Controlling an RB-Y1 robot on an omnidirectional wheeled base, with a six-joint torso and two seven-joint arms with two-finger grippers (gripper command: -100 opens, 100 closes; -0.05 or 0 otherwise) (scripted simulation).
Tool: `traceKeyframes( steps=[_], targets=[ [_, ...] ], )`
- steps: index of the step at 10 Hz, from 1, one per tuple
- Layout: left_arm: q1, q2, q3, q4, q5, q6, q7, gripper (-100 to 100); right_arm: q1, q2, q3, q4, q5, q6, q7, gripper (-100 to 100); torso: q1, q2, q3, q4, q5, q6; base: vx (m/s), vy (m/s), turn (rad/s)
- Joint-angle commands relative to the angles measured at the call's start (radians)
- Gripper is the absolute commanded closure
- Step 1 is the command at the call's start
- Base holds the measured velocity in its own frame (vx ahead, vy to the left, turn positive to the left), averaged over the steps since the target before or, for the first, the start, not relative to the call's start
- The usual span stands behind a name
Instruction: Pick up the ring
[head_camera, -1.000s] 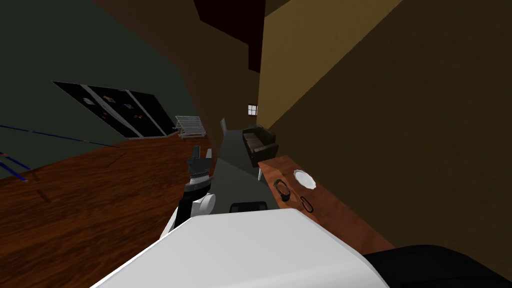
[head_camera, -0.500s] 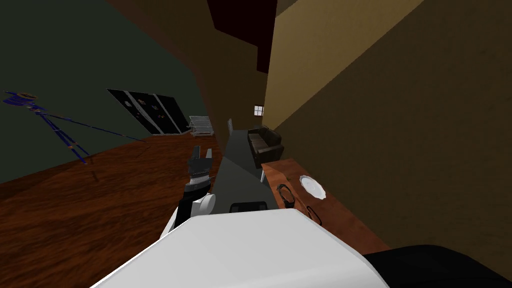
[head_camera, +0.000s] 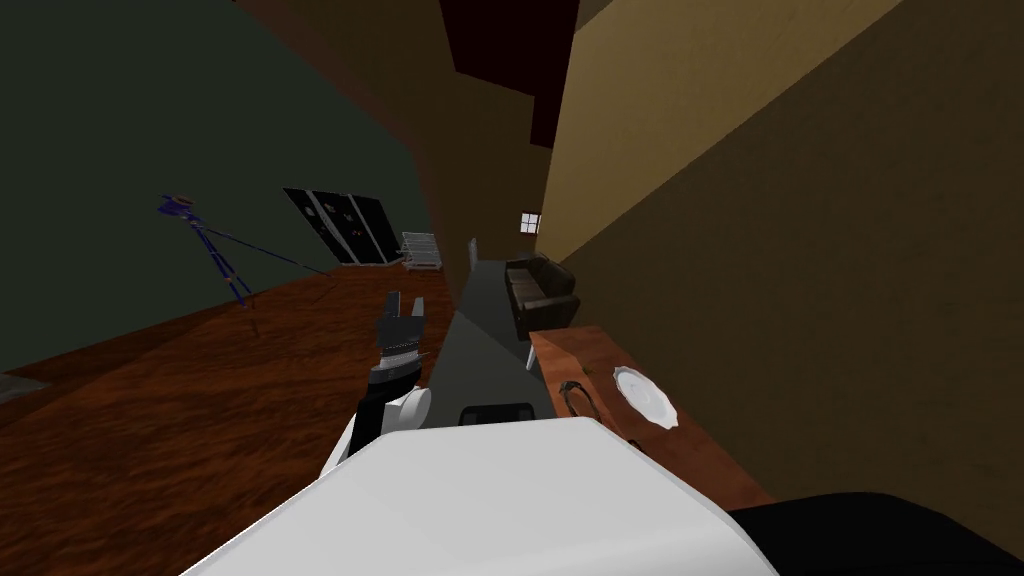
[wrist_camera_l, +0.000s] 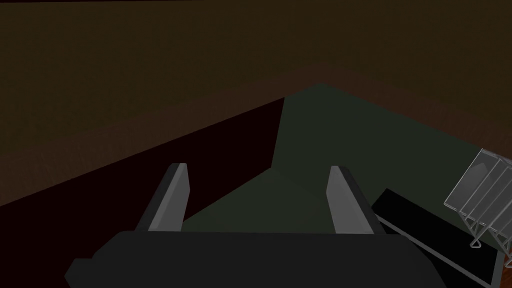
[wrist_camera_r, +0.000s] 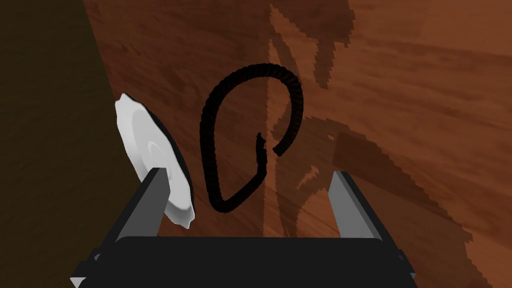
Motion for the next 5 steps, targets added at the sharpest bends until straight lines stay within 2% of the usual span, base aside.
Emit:
traceKeyframes(
  steps=[1,2,3,4,5],
  targets=[
    [0.0,0.0,0.0,0.0,0.0,0.0,0.0,0,-0.012,-0.004,0.008,0.042,0.015,0.019,-0.002,-100,0.0,0.0,0.0,0.0,0.0,0.0,0.053,-0.042,0.15],
    [0.0,0.0,0.0,0.0,0.0,0.0,0.0,0,-0.019,-0.009,0.013,0.066,0.02,0.036,0.0,-100,0.0,0.0,0.0,0.0,0.0,0.0,0.062,-0.053,0.242],
    [0.0,0.0,0.0,0.0,0.0,0.0,0.0,0,-0.026,-0.004,0.011,0.07,0.023,0.018,-0.007,-100,-0.001,0.0,0.0,0.0,0.0,0.0,0.03,-0.032,0.057],
    [0.0,0.0,0.0,0.0,0.0,0.0,0.0,0,-0.028,-0.005,0.011,0.073,0.024,0.021,-0.009,0,0.001,0.002,0.001,0.0,0.0,0.001,0.006,-0.006,-0.009],
    [0.0,0.0,0.0,0.0,0.0,0.0,0.0,0,-0.044,0.027,0.018,0.079,0.041,0.05,-0.018,-100,0.002,0.003,0.002,0.0,0.0,0.001,-0.024,-0.079,0.015]
  ],
)
